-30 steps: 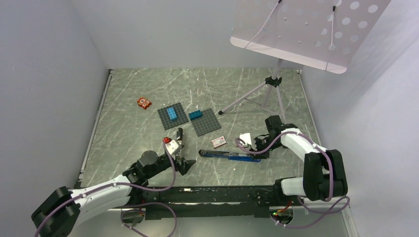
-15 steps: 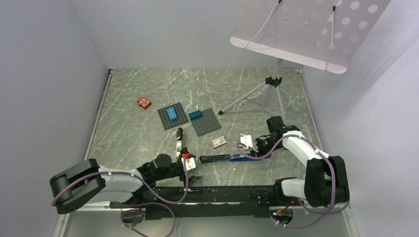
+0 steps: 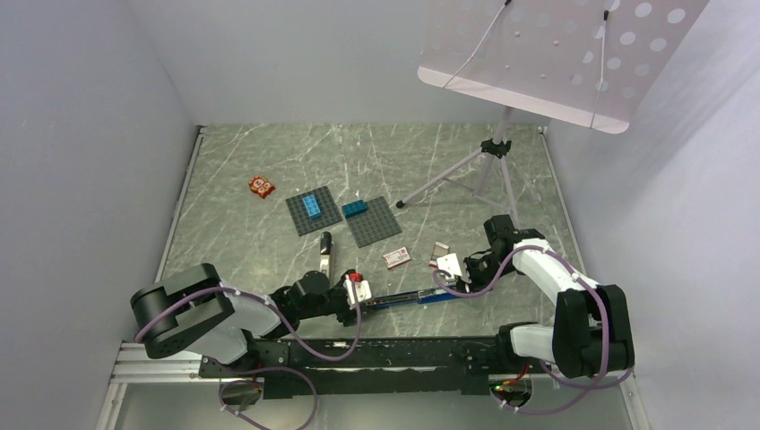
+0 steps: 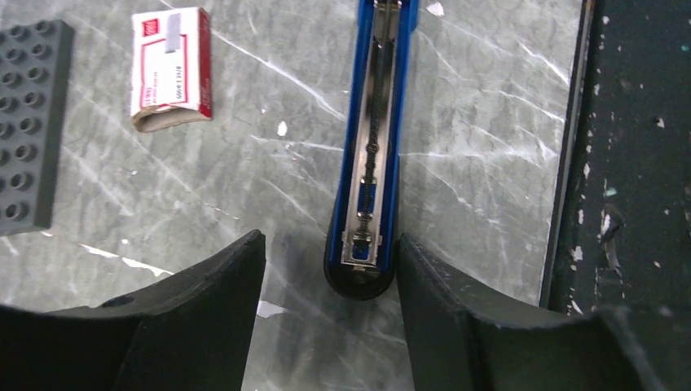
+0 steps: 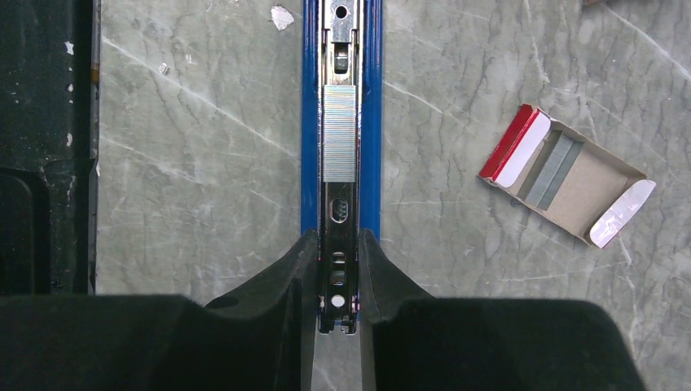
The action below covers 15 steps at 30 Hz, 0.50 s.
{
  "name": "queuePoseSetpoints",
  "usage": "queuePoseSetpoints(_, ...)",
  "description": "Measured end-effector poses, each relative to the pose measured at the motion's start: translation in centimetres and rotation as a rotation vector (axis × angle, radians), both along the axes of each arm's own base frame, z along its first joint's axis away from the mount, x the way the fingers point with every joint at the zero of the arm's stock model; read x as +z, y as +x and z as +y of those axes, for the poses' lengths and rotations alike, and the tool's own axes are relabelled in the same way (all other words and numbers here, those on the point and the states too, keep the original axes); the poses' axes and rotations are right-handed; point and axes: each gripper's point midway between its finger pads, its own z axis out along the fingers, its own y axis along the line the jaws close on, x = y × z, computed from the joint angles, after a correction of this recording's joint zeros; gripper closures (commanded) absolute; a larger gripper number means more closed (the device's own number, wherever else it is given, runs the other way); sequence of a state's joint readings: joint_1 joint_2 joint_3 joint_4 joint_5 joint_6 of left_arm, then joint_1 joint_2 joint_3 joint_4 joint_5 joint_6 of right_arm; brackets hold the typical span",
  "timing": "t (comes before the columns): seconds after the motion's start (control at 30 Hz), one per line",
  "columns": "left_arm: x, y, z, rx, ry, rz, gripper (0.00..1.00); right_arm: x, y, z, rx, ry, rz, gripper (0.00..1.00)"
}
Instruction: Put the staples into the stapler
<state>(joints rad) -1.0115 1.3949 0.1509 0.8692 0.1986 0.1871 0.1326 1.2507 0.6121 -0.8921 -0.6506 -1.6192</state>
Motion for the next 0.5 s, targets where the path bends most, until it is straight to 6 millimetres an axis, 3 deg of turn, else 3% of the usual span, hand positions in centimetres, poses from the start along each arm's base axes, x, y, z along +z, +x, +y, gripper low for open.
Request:
queuePoseSetpoints(0.2,-0.93,-0.62,-0.06,-0.02,0.025,0.045,0.45,0.03,-0.02,0.06,0.0,0.004,0.001,0.9)
queuePoseSetpoints(0.4,-1.03,-1.03,-0.64,-0.048,0.045,0.08,0.96,0.0,0.06,-0.03,-0.006,0.0,0.001,0.9)
queuePoseSetpoints(0.5,-0.96,-0.89,-1.0,-0.053,0.065,0.101,1.0,-0.15,0.13,-0.47,-0.014,-0.021,0.0,0.91)
